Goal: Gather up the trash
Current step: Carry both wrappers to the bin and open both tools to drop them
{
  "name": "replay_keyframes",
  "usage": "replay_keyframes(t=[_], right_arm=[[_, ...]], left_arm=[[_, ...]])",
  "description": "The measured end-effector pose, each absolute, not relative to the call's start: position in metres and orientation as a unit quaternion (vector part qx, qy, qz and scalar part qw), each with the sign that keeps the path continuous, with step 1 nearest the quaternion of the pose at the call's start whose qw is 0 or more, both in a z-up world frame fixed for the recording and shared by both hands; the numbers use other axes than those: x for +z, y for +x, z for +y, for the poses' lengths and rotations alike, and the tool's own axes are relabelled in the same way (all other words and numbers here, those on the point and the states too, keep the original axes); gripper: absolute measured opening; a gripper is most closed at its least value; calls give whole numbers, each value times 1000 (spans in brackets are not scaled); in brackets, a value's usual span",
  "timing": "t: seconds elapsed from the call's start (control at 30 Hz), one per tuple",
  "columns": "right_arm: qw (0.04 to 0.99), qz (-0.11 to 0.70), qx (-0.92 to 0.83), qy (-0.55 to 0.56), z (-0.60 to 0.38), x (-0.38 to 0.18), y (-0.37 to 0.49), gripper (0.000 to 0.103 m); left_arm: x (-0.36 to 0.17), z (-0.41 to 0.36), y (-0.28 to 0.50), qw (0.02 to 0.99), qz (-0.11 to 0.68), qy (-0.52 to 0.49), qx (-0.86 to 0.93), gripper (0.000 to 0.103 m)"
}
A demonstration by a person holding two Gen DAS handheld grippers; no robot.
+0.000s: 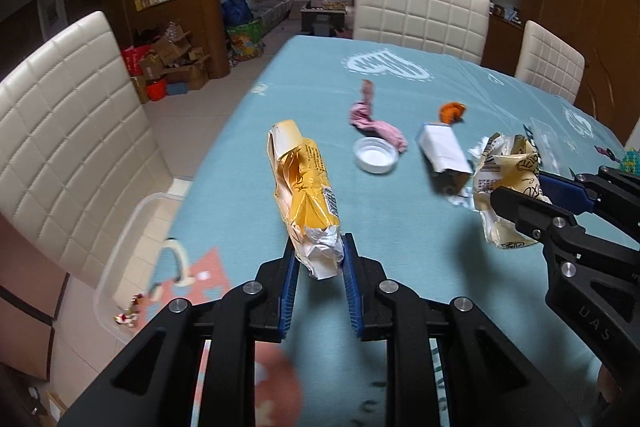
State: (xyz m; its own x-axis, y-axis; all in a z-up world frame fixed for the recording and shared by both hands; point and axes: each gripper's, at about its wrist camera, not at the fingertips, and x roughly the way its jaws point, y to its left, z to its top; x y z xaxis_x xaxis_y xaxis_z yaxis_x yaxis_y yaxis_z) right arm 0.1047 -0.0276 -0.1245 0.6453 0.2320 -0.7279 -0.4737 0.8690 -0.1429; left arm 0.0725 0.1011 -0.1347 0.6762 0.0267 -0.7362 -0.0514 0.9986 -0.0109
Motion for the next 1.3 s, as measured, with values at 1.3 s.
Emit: replay_keyframes(t=[1.3], right_arm=[[849, 363, 302, -236, 172, -146, 112, 27]], left_arm=[[-147, 279, 42, 906, 388, -47, 163, 24]])
